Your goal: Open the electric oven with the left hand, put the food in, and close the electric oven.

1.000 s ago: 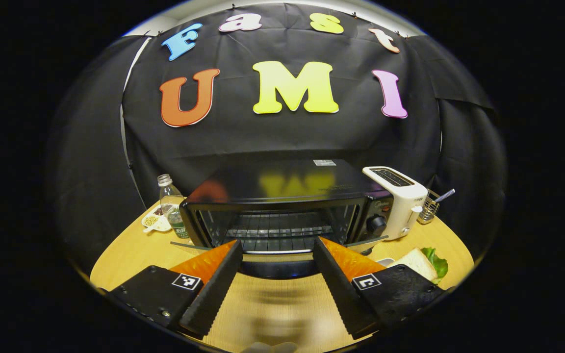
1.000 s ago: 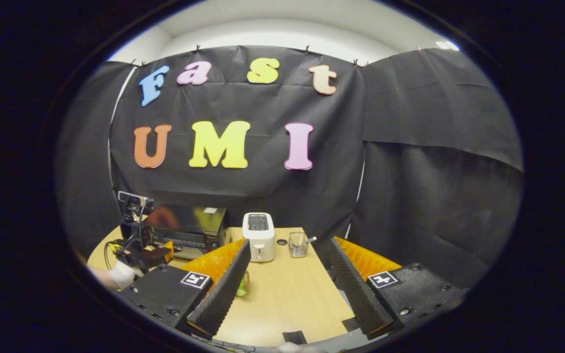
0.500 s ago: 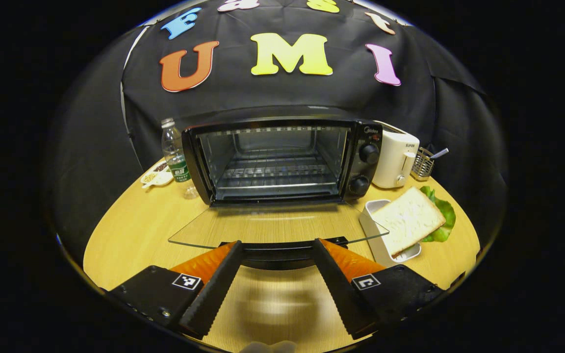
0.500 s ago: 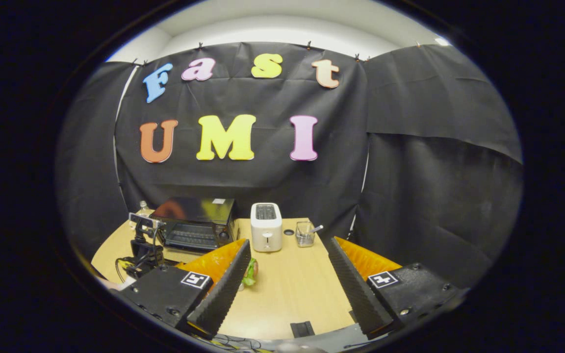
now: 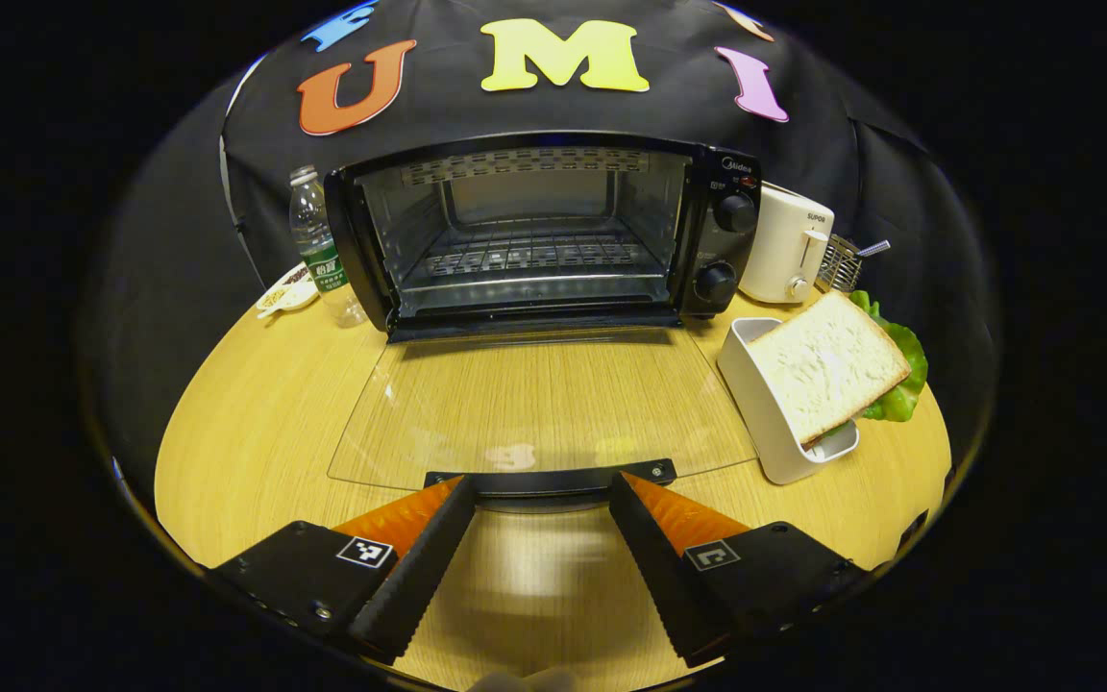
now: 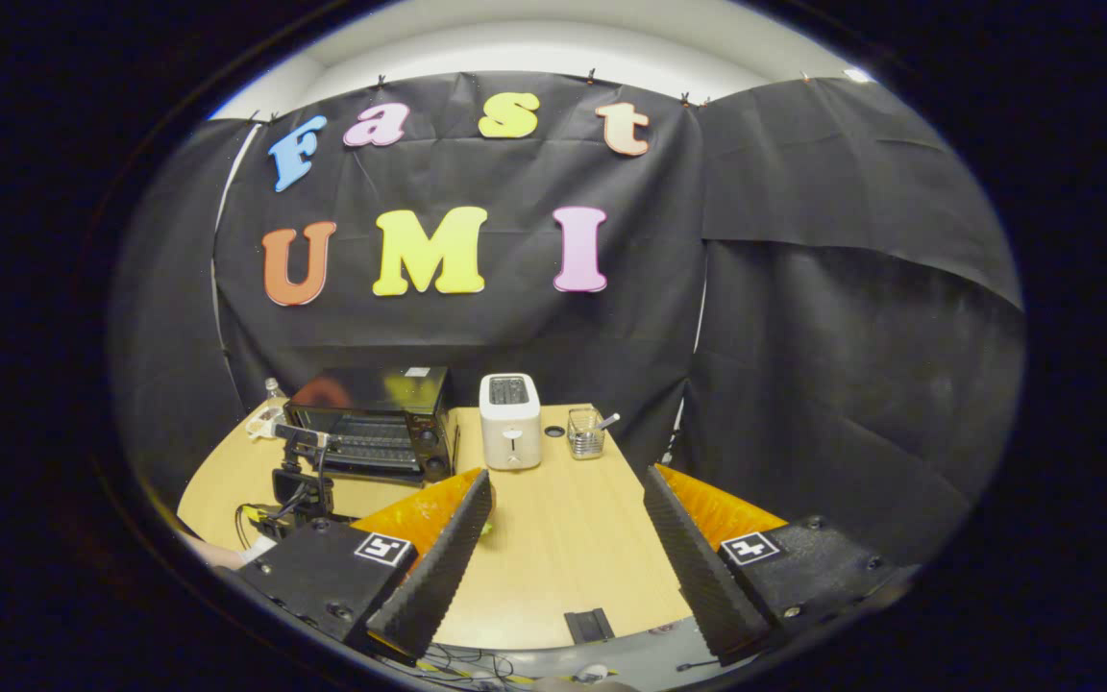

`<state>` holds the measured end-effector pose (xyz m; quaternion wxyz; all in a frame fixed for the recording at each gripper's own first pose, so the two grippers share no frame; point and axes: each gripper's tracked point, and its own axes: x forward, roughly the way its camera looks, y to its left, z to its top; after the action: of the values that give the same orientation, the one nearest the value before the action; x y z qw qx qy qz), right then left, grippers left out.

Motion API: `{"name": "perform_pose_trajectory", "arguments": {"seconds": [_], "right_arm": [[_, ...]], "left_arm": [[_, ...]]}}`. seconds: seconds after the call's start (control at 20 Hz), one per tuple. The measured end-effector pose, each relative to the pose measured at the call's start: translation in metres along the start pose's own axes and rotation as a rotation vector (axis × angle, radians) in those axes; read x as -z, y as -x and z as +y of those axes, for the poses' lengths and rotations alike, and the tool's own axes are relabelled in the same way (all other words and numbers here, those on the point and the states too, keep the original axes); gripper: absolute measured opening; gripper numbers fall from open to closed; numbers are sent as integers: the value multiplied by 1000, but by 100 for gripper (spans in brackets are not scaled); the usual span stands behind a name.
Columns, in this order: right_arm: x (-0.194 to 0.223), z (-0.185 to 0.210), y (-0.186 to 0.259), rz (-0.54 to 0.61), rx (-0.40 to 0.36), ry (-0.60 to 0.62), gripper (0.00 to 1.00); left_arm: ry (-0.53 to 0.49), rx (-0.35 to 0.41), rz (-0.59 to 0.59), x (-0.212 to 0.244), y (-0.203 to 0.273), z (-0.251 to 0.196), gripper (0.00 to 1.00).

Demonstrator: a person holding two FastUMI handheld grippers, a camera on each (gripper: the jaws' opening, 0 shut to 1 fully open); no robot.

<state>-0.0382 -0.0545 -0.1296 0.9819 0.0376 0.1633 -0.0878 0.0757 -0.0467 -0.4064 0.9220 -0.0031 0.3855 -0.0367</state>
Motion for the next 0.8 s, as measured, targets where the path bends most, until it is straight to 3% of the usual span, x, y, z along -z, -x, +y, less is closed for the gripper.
{"name": "perform_pose_trajectory", "arguments": {"seconds": [0.15, 0.2, 0.3, 0.35, 0.4, 0.8], "right_arm": [[21, 6, -25, 25, -55, -24, 93], [34, 7, -39, 42, -72, -24, 100], [54, 7, -68, 58, -96, -67, 100], [67, 14, -84, 83, -126, -98, 94], [83, 25, -100, 119, -164, -127, 100], [165, 105, -216, 367, -462, -294, 100]], "left_arm": [[10, 33, -63, -10, 30, 7, 96], [27, 48, -93, -16, 44, 12, 96], [52, 79, -148, -29, 78, 18, 96], [55, 68, -184, -38, 96, 29, 96], [61, 53, -208, -47, 113, 39, 96], [89, -91, -463, -131, 248, 99, 93]]}}
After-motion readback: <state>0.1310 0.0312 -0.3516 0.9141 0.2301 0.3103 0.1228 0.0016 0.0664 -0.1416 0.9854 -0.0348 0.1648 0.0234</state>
